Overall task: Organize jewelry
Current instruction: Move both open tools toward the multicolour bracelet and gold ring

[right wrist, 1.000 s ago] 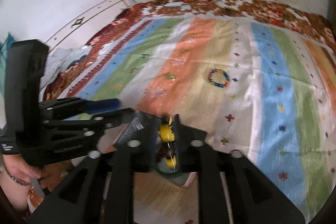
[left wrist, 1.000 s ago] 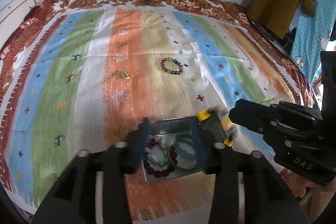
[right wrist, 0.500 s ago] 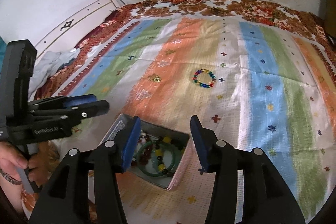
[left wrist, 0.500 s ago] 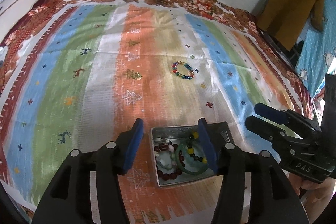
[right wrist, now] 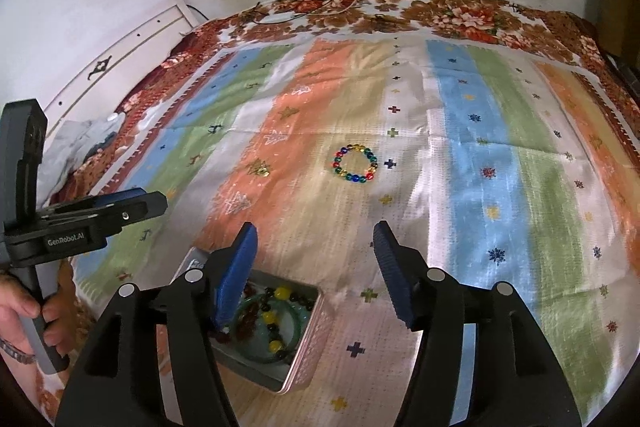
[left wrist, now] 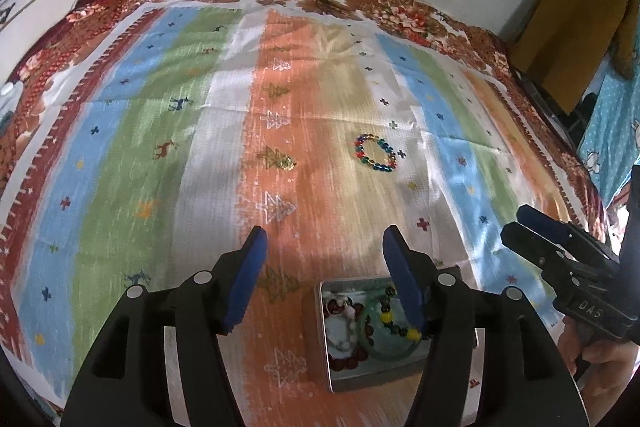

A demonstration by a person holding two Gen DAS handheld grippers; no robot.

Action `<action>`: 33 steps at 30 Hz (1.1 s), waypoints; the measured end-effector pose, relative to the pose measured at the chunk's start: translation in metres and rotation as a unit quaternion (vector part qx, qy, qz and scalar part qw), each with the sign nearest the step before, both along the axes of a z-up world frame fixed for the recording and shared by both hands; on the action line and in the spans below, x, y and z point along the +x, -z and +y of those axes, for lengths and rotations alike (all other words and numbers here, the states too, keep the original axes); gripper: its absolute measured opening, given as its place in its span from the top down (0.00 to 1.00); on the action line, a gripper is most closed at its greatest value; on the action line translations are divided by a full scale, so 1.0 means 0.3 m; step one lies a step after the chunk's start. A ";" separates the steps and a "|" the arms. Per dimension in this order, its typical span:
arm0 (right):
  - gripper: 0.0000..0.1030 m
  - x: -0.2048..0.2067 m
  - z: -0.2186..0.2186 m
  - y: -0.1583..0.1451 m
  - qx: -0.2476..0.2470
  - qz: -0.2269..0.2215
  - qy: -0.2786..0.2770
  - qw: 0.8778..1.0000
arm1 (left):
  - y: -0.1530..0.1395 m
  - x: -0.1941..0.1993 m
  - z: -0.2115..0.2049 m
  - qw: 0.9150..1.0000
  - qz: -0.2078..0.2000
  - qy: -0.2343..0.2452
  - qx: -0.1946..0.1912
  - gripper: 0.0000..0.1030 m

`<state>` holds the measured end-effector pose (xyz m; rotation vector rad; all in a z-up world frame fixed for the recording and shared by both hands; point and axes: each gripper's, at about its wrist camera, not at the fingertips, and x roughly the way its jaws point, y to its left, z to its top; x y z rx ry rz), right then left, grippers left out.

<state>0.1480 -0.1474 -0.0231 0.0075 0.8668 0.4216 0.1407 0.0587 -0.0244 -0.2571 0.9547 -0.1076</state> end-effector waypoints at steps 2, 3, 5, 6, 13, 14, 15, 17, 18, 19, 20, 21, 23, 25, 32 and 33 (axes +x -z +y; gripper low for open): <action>0.41 0.015 -0.001 0.004 -0.006 -0.001 0.005 1.000 | 0.004 0.025 -0.003 1.000 0.003 0.001 0.007 0.41; 0.41 0.025 0.000 0.005 -0.008 -0.002 0.007 1.000 | 0.006 0.037 -0.003 1.000 0.004 0.002 0.011 0.41; 0.41 0.044 -0.002 0.009 -0.011 -0.001 0.011 1.000 | 0.011 0.054 0.002 1.000 0.007 0.001 0.016 0.41; 0.41 0.053 -0.001 0.011 -0.013 -0.002 0.012 1.000 | 0.017 0.066 0.005 1.000 0.010 -0.002 0.018 0.41; 0.41 0.134 -0.004 0.034 -0.020 0.006 0.027 0.999 | 0.032 0.129 0.016 0.999 0.019 -0.004 0.027 0.41; 0.41 0.144 -0.004 0.036 -0.019 0.007 0.028 0.999 | 0.033 0.138 0.019 0.999 0.020 -0.005 0.025 0.41; 0.41 0.157 -0.003 0.040 -0.021 0.008 0.029 0.999 | 0.035 0.146 0.020 0.999 0.021 -0.006 0.024 0.41; 0.41 0.184 -0.001 0.046 -0.027 0.006 0.035 0.999 | 0.043 0.167 0.017 0.999 0.025 -0.005 0.023 0.41; 0.41 0.195 -0.001 0.049 -0.028 0.007 0.036 0.999 | 0.049 0.179 0.014 0.999 0.028 -0.004 0.026 0.41; 0.41 0.209 -0.003 0.055 -0.027 0.011 0.039 0.999 | 0.053 0.186 0.011 0.999 0.029 -0.003 0.029 0.41; 0.41 0.223 -0.006 0.060 -0.026 0.015 0.041 0.999 | 0.059 0.196 0.008 0.999 0.031 -0.002 0.033 0.41; 0.41 0.233 -0.008 0.064 -0.023 0.019 0.043 0.999 | 0.062 0.204 0.007 0.999 0.032 -0.001 0.035 0.41; 0.39 0.249 -0.010 0.071 -0.020 0.024 0.044 0.999 | 0.067 0.221 0.009 0.999 0.032 -0.005 0.038 0.41; 0.36 0.265 -0.010 0.075 -0.018 0.026 0.046 0.998 | 0.070 0.238 0.010 0.999 0.032 -0.007 0.040 0.40; 0.36 0.332 -0.006 0.108 -0.014 0.044 0.050 0.998 | 0.097 0.302 0.012 0.998 0.042 -0.005 0.041 0.40; 0.36 0.339 -0.005 0.113 -0.014 0.047 0.050 0.998 | 0.103 0.312 0.013 0.998 0.045 -0.005 0.040 0.40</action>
